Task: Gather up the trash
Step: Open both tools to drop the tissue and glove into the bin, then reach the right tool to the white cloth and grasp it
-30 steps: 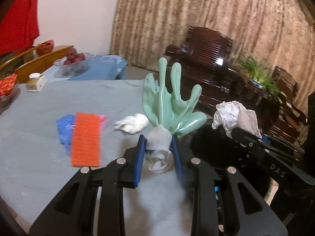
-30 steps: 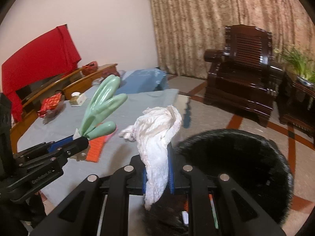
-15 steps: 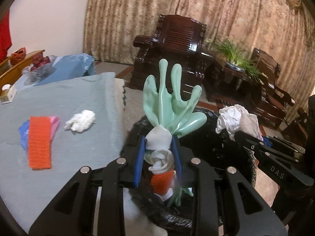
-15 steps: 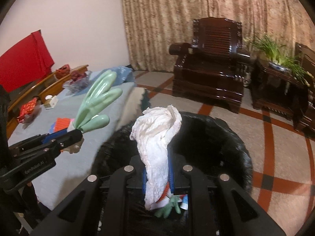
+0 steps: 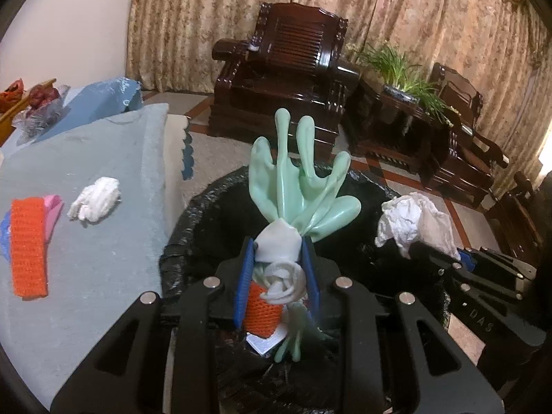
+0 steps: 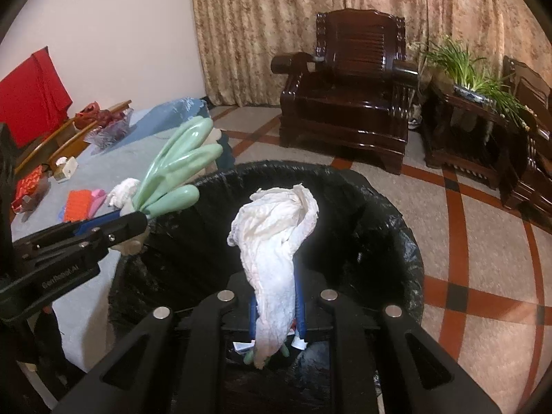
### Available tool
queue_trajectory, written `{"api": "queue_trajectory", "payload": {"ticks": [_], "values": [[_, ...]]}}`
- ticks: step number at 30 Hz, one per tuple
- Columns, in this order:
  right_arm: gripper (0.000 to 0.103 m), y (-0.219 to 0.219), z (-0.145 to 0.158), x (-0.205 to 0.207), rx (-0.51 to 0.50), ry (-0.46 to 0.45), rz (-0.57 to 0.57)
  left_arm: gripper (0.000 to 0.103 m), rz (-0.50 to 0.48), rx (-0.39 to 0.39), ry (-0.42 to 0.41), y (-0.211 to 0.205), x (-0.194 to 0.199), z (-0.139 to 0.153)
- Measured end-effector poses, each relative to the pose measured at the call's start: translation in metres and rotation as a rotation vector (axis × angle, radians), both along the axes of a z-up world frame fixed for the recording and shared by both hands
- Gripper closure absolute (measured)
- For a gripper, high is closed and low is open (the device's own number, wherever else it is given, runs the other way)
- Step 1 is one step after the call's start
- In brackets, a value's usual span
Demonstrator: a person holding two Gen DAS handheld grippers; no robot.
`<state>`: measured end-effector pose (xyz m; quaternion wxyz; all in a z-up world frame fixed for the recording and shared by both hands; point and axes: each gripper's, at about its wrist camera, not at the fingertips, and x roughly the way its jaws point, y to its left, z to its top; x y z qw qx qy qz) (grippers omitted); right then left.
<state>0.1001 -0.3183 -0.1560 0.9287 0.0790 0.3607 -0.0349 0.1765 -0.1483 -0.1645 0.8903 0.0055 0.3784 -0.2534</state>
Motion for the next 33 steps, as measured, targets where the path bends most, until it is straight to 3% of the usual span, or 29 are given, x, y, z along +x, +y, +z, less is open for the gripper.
{"api": "queue_trajectory", "payload": {"ticks": [2,3,5,6,8,11,16,24,33], "values": [[0.068,-0.002,-0.003,0.000,-0.007,0.010,-0.006,0.067,-0.014,-0.018,0.013,-0.001,0.001,-0.001],[0.063,-0.003,-0.006,0.000,-0.010,0.016,-0.013,0.058,-0.019,-0.023,0.011,-0.001,0.002,-0.001],[0.043,-0.006,-0.008,-0.002,-0.015,0.022,-0.029,0.048,-0.022,-0.031,0.003,-0.001,0.001,0.000],[0.039,-0.008,-0.008,-0.002,-0.017,0.023,-0.038,0.046,-0.023,-0.034,0.002,-0.001,0.000,0.001],[0.015,-0.010,-0.008,-0.004,-0.019,0.019,-0.052,0.041,-0.017,-0.035,-0.001,0.004,-0.002,0.002],[0.007,-0.008,-0.002,-0.009,-0.016,-0.014,-0.056,0.029,0.009,-0.037,-0.018,0.014,-0.005,0.008],[0.006,0.008,0.009,-0.006,-0.002,-0.049,-0.017,0.020,0.080,-0.026,-0.053,0.050,-0.008,0.022],[0.006,0.061,0.019,0.011,0.025,-0.076,0.092,0.019,0.245,-0.003,-0.094,0.125,-0.016,0.041],[0.006,0.133,0.026,0.047,0.033,-0.101,0.220,0.019,0.425,0.041,-0.104,0.212,-0.008,0.040]]}}
